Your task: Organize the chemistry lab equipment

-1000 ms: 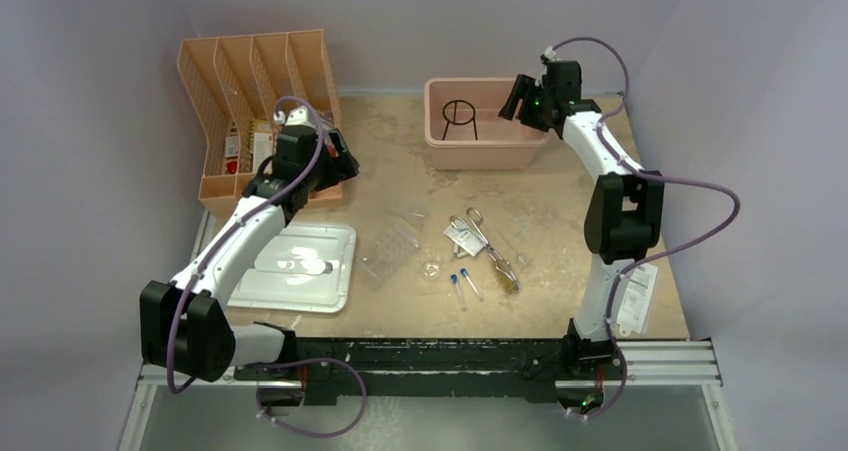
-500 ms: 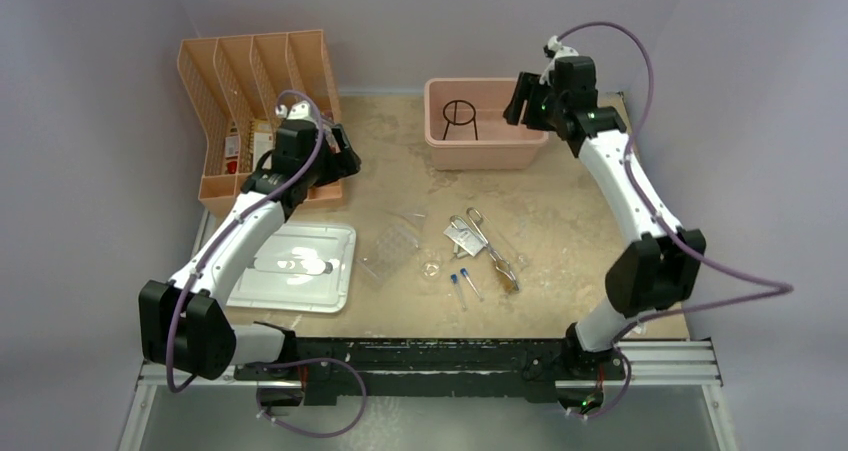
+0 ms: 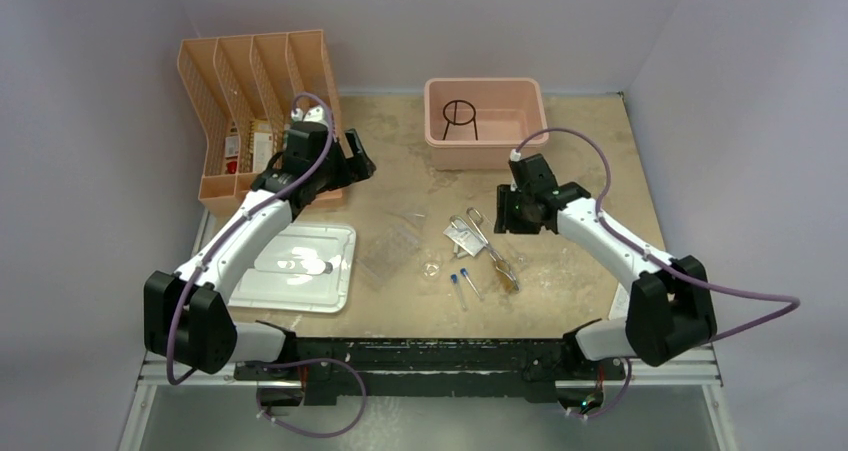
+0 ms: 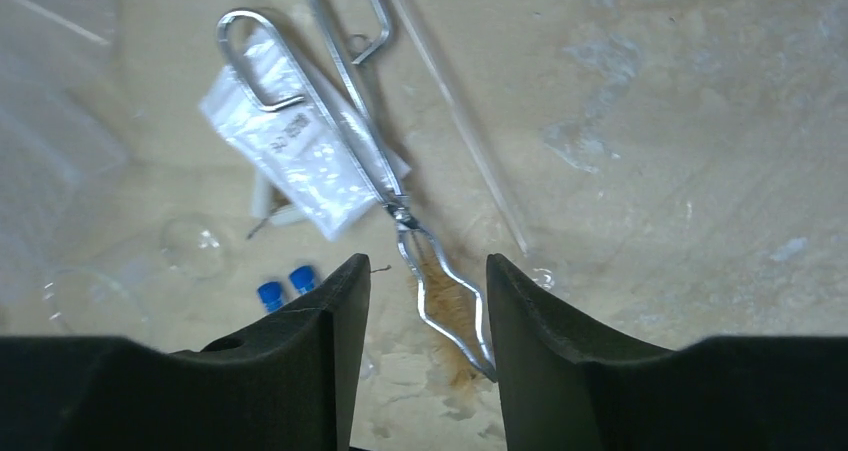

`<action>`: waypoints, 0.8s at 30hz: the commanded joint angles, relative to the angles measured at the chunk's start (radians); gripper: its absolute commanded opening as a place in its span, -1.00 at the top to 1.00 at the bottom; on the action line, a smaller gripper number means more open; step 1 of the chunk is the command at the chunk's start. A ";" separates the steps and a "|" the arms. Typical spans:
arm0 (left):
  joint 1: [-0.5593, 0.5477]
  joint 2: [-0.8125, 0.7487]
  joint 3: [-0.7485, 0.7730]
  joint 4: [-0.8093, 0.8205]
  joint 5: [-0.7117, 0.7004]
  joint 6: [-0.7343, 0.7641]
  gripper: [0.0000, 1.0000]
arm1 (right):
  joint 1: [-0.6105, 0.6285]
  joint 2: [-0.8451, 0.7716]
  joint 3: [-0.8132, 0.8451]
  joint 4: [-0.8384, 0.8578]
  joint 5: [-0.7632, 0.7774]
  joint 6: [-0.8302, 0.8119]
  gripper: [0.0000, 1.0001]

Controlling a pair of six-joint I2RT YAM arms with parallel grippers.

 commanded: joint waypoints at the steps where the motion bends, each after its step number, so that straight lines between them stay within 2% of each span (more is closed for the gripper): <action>1: -0.008 0.000 0.028 0.044 0.040 -0.028 -0.68 | -0.005 0.036 -0.019 0.058 0.137 0.065 0.06; 6: -0.008 -0.009 0.024 0.042 0.045 -0.027 -0.62 | -0.006 0.135 -0.004 0.127 0.133 -0.013 0.14; 10: -0.008 -0.016 0.018 0.046 0.045 -0.027 -0.61 | -0.006 0.182 0.015 0.162 0.079 -0.101 0.14; 16: -0.008 -0.022 0.015 0.055 0.059 -0.033 -0.60 | -0.006 0.238 0.027 0.150 0.089 -0.158 0.14; 24: -0.008 -0.022 0.019 0.064 0.086 -0.032 -0.59 | -0.004 0.310 0.063 0.100 0.061 -0.313 0.26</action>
